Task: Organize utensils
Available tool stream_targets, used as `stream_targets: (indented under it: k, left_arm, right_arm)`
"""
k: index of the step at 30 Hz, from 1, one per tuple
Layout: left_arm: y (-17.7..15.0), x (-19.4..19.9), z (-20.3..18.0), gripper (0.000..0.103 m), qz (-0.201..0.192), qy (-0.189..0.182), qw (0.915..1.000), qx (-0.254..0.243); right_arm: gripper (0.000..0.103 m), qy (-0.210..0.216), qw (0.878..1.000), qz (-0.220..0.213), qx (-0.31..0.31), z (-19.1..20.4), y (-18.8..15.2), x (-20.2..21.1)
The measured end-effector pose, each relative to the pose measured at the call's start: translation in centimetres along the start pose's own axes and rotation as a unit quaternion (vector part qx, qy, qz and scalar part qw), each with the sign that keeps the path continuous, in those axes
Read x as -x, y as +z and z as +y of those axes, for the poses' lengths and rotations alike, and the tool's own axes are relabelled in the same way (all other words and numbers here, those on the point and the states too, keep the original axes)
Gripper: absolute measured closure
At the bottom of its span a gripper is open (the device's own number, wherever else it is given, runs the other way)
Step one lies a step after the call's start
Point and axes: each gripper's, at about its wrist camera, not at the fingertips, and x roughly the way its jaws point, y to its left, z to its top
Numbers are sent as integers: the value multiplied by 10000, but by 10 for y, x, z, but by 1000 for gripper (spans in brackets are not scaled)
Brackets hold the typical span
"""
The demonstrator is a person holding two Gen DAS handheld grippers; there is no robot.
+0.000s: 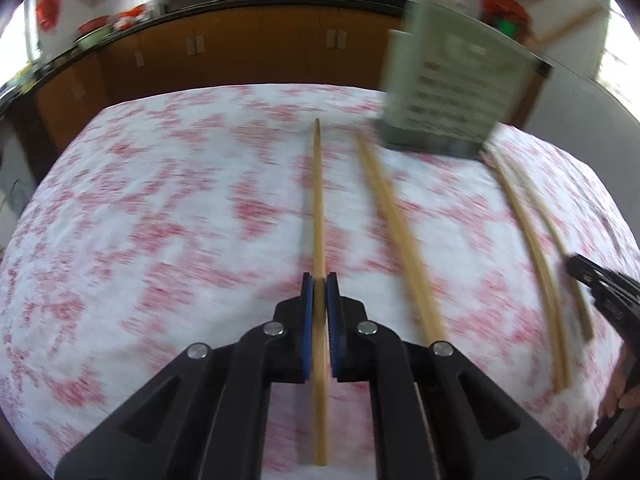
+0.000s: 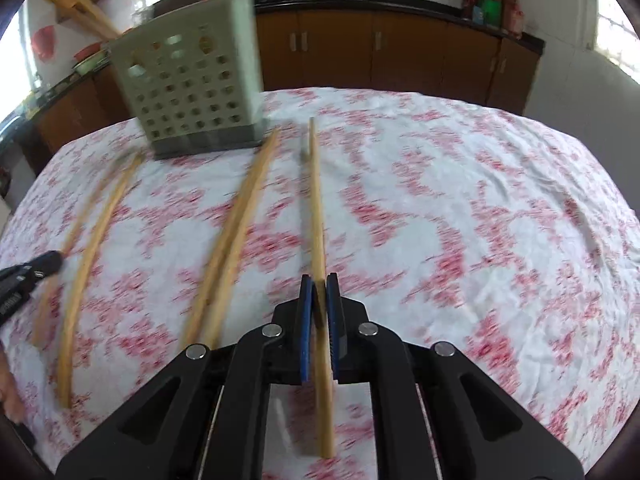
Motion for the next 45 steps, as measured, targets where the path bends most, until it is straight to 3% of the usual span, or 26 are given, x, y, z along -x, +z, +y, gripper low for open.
stream_targets:
  k: [4,7,45]
  left_arm:
    - [7,-3,30,94,-54,311,9993,193]
    - [8,-2,41,93,-83,238,9991,330]
    - [8,-1,42,93,-96,107,9989,456]
  right_arm:
    - [95,-175,9997,-28,-181,-16,6,-5]
    - [94,-175,9996,-46,-218,-20,6,-5]
    - [94,-220,9996,-39,-196,-21,6,-6]
